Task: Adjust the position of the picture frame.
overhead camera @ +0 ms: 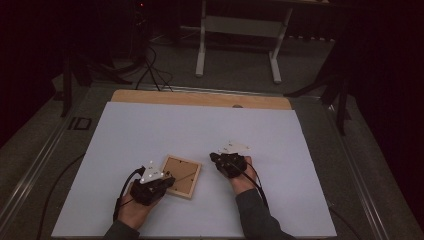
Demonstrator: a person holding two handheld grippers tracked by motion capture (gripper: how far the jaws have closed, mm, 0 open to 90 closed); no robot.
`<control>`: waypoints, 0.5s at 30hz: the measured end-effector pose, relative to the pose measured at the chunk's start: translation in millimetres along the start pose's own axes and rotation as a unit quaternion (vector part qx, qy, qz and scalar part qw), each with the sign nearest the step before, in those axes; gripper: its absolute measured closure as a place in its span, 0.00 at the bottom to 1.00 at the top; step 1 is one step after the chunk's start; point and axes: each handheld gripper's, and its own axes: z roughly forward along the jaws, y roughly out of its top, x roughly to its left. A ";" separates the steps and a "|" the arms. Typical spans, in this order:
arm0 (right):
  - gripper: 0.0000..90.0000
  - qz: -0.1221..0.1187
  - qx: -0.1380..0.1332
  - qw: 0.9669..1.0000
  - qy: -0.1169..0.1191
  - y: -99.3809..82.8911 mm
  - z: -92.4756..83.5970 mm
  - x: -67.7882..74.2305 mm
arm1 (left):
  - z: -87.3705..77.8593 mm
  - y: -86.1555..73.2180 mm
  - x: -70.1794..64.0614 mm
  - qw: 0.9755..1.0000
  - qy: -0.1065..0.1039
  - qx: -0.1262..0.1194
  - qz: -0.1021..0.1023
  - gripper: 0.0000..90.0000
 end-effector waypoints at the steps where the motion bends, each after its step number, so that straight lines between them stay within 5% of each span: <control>1: 0.98 0.000 0.000 1.000 0.000 0.0 0.0 0.0 | 0.0 0.0 0.0 1.000 0.000 0.000 0.000 1.00; 15: 0.99 -0.006 0.015 1.000 0.019 3.7 21.6 14.3 | -2.7 -8.1 4.7 1.000 0.004 0.013 0.001 1.00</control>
